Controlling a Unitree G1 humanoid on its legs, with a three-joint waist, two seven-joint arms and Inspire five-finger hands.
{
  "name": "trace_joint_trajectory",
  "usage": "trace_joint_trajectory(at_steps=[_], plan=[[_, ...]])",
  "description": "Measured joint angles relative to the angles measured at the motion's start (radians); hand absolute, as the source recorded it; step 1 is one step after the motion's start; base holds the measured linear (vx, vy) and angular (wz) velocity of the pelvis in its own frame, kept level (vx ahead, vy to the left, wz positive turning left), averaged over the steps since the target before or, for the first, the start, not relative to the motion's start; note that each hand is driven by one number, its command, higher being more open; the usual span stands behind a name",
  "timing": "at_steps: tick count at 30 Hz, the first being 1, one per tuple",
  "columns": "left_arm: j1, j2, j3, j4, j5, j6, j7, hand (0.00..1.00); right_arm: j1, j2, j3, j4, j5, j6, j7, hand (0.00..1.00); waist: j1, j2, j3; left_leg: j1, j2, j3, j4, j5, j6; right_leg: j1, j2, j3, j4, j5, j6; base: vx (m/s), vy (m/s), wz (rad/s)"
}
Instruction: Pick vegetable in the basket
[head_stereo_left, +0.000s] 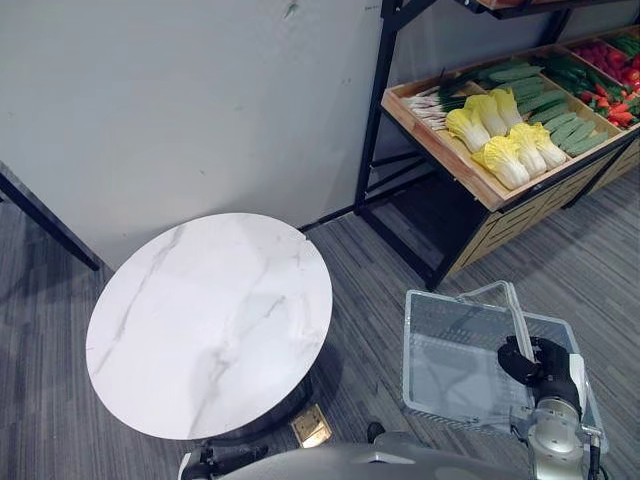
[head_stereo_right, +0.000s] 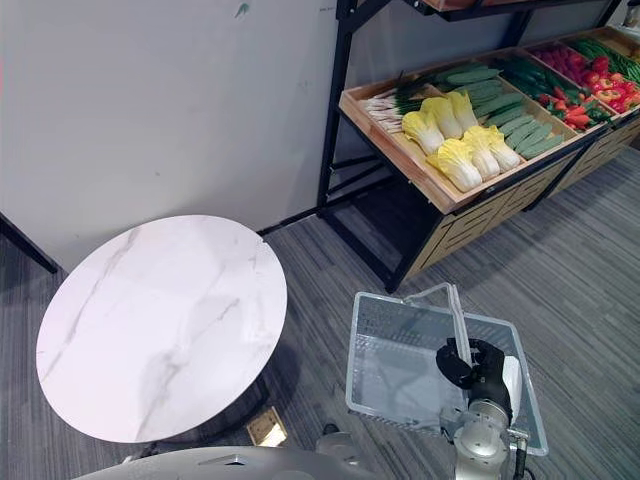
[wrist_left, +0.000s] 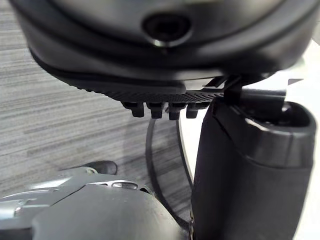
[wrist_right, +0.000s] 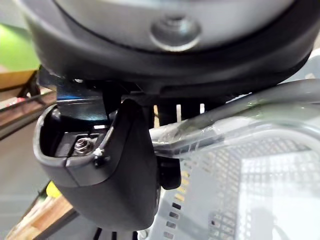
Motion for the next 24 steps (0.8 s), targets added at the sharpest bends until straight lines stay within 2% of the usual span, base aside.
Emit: trace_joint_trajectory(at_steps=[5, 8, 10, 11, 12, 13, 15, 16, 17, 18, 19, 20, 21, 22, 24], plan=[[-0.035, -0.001, 0.010, -0.025, -0.002, -0.009, 0.001, 1.00, -0.027, 0.033, 0.016, -0.021, -0.002, -0.004, 0.000, 0.00, 0.019, 0.005, 0.081, -0.054, 0.056, 0.048, 0.218, -0.126, 0.006, -0.022, 0.042, 0.068, 0.052, -0.006, 0.005, -0.03, 0.096, -0.44], [-0.054, -0.013, 0.041, -0.040, 0.000, -0.020, 0.001, 1.00, 0.015, 0.072, 0.020, -0.108, -0.008, -0.003, 0.000, 0.00, 0.018, 0.001, 0.136, -0.069, 0.081, 0.079, 0.340, -0.201, 0.024, -0.051, 0.051, 0.100, 0.142, -0.047, 0.021, -0.05, 0.122, -0.29], [-0.058, -0.019, 0.052, -0.047, 0.000, -0.020, 0.002, 1.00, 0.068, 0.092, 0.025, -0.176, -0.008, -0.003, 0.000, 0.00, 0.019, 0.007, 0.153, -0.072, 0.089, 0.096, 0.415, -0.251, 0.037, -0.064, 0.055, 0.121, 0.204, -0.078, 0.036, -0.07, 0.175, -0.23], [-0.059, -0.019, 0.052, -0.047, 0.001, -0.020, 0.003, 1.00, 0.084, 0.100, 0.026, -0.194, -0.008, -0.003, 0.000, 0.00, 0.018, 0.002, 0.157, -0.076, 0.091, 0.100, 0.435, -0.263, 0.042, -0.069, 0.055, 0.124, 0.216, -0.084, 0.039, -0.06, 0.178, -0.19], [-0.064, -0.018, 0.052, -0.047, 0.002, -0.018, 0.003, 1.00, 0.113, 0.121, 0.026, -0.233, -0.007, -0.003, 0.000, 0.00, 0.017, 0.011, 0.156, -0.079, 0.098, 0.112, 0.473, -0.284, 0.048, -0.074, 0.057, 0.136, 0.237, -0.092, 0.044, -0.07, 0.180, -0.27], [-0.070, -0.015, 0.053, -0.052, 0.004, -0.017, 0.004, 1.00, 0.140, 0.138, 0.026, -0.262, -0.008, -0.004, 0.000, 0.00, 0.018, -0.004, 0.162, -0.080, 0.102, 0.141, 0.495, -0.292, 0.051, -0.082, 0.057, 0.149, 0.248, -0.092, 0.045, -0.06, 0.147, -0.29], [-0.077, -0.007, 0.053, -0.053, 0.007, -0.015, 0.010, 1.00, 0.177, 0.162, 0.030, -0.309, -0.008, -0.004, 0.000, 0.00, 0.015, -0.008, 0.166, -0.078, 0.106, 0.182, 0.515, -0.304, 0.063, -0.088, 0.058, 0.166, 0.241, -0.077, 0.058, -0.10, 0.134, -0.38], [-0.078, -0.008, 0.053, -0.053, 0.006, -0.014, 0.020, 1.00, 0.190, 0.169, 0.036, -0.325, -0.008, -0.006, 0.000, 0.00, 0.016, -0.006, 0.168, -0.080, 0.125, 0.208, 0.530, -0.314, 0.067, -0.091, 0.067, 0.178, 0.219, -0.047, 0.056, -0.13, 0.160, -0.53], [-0.080, -0.007, 0.053, -0.054, 0.007, -0.014, 0.023, 1.00, 0.190, 0.172, 0.040, -0.325, -0.008, -0.006, 0.000, 0.00, 0.017, -0.005, 0.168, -0.079, 0.137, 0.224, 0.534, -0.316, 0.067, -0.096, 0.073, 0.176, 0.206, -0.023, 0.047, -0.12, 0.124, -0.78], [-0.083, -0.003, 0.051, -0.054, 0.014, -0.011, 0.022, 1.00, 0.187, 0.175, 0.055, -0.325, -0.008, -0.007, 0.000, 0.00, 0.017, -0.002, 0.169, -0.079, 0.161, 0.257, 0.536, -0.316, 0.067, -0.106, 0.088, 0.152, 0.171, 0.038, 0.024, -0.11, 0.105, -0.70], [-0.089, -0.001, 0.049, -0.054, 0.026, -0.009, 0.020, 1.00, 0.185, 0.176, 0.060, -0.326, -0.008, -0.008, 0.000, 0.00, 0.016, 0.001, 0.171, -0.080, 0.174, 0.273, 0.535, -0.314, 0.071, -0.105, 0.090, 0.116, 0.142, 0.075, 0.012, -0.12, 0.040, -0.91], [-0.099, 0.004, 0.049, -0.061, 0.047, 0.000, 0.014, 1.00, 0.178, 0.177, 0.063, -0.326, -0.008, -0.007, 0.000, 0.00, 0.019, 0.011, 0.177, -0.079, 0.193, 0.321, 0.522, -0.298, 0.098, -0.094, 0.072, -0.004, 0.066, 0.131, -0.025, -0.07, 0.008, -0.62], [-0.104, 0.005, 0.049, -0.065, 0.048, 0.004, 0.012, 1.00, 0.177, 0.177, 0.062, -0.326, -0.008, -0.007, -0.002, 0.00, 0.016, 0.010, 0.179, -0.079, 0.197, 0.339, 0.516, -0.291, 0.111, -0.093, 0.047, -0.079, 0.082, 0.119, -0.044, -0.08, 0.016, -0.67], [-0.110, 0.001, 0.049, -0.074, 0.044, 0.008, 0.013, 1.00, 0.176, 0.177, 0.051, -0.326, -0.008, -0.006, -0.012, 0.00, 0.014, 0.016, 0.181, -0.079, 0.203, 0.369, 0.499, -0.274, 0.126, -0.099, -0.020, -0.192, 0.182, 0.071, -0.109, -0.03, 0.024, -0.39], [-0.107, 0.001, 0.048, -0.085, 0.044, 0.006, 0.013, 1.00, 0.172, 0.177, 0.042, -0.324, -0.008, -0.006, -0.018, 0.00, 0.015, 0.019, 0.179, -0.080, 0.201, 0.386, 0.470, -0.249, 0.126, -0.102, -0.082, -0.216, 0.310, 0.027, -0.134, -0.02, -0.002, -0.39]])
